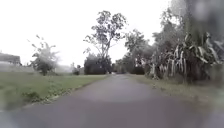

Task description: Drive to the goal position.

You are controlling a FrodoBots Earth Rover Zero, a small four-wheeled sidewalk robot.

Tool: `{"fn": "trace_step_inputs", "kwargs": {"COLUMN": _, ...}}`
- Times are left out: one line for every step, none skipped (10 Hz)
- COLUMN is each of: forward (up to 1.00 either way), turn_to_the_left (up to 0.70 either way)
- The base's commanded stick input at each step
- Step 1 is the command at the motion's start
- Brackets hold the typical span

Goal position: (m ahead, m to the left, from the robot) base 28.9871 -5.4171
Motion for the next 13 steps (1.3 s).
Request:
{"fn": "trace_step_inputs", "kwargs": {"forward": 0.85, "turn_to_the_left": 0.00}}
{"fn": "trace_step_inputs", "kwargs": {"forward": 0.85, "turn_to_the_left": 0.00}}
{"fn": "trace_step_inputs", "kwargs": {"forward": 0.85, "turn_to_the_left": 0.00}}
{"fn": "trace_step_inputs", "kwargs": {"forward": 0.85, "turn_to_the_left": 0.00}}
{"fn": "trace_step_inputs", "kwargs": {"forward": 0.85, "turn_to_the_left": 0.00}}
{"fn": "trace_step_inputs", "kwargs": {"forward": 0.85, "turn_to_the_left": 0.00}}
{"fn": "trace_step_inputs", "kwargs": {"forward": 0.85, "turn_to_the_left": 0.00}}
{"fn": "trace_step_inputs", "kwargs": {"forward": 0.85, "turn_to_the_left": 0.00}}
{"fn": "trace_step_inputs", "kwargs": {"forward": 0.85, "turn_to_the_left": 0.00}}
{"fn": "trace_step_inputs", "kwargs": {"forward": 0.85, "turn_to_the_left": 0.00}}
{"fn": "trace_step_inputs", "kwargs": {"forward": 0.85, "turn_to_the_left": 0.00}}
{"fn": "trace_step_inputs", "kwargs": {"forward": 0.85, "turn_to_the_left": 0.00}}
{"fn": "trace_step_inputs", "kwargs": {"forward": 0.85, "turn_to_the_left": 0.00}}
